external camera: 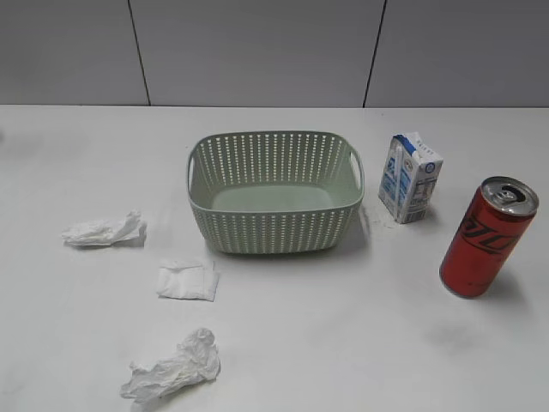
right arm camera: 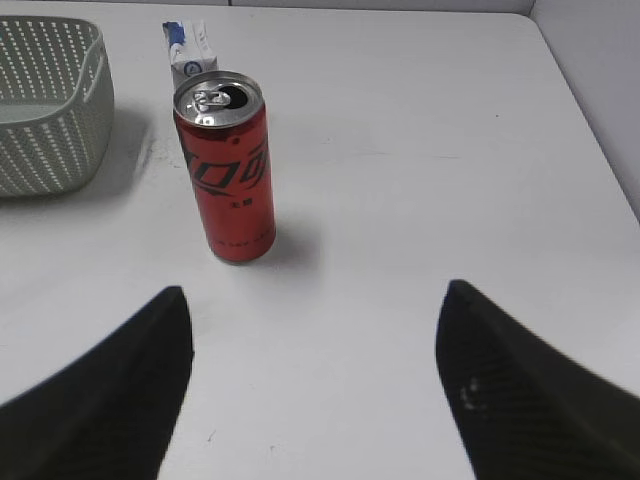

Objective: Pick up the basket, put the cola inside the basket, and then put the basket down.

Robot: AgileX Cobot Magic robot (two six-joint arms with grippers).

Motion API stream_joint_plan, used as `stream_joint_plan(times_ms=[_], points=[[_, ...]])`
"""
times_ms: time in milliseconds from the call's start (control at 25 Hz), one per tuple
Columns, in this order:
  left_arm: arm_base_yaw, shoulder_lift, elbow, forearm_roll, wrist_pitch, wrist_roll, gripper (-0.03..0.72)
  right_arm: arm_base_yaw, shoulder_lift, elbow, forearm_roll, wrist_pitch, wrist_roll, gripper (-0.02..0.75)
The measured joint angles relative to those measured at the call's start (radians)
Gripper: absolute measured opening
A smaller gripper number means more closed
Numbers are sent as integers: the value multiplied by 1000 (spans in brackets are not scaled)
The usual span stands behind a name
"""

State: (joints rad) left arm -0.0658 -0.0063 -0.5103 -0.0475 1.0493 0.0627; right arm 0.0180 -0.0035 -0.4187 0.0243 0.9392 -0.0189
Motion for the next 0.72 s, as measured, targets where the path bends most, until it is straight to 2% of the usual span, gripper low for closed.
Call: stream_joint_plan(times_ms=[720], points=[[0, 0, 0, 0, 0, 0, 522, 0, 0, 0, 0, 0, 0, 571]])
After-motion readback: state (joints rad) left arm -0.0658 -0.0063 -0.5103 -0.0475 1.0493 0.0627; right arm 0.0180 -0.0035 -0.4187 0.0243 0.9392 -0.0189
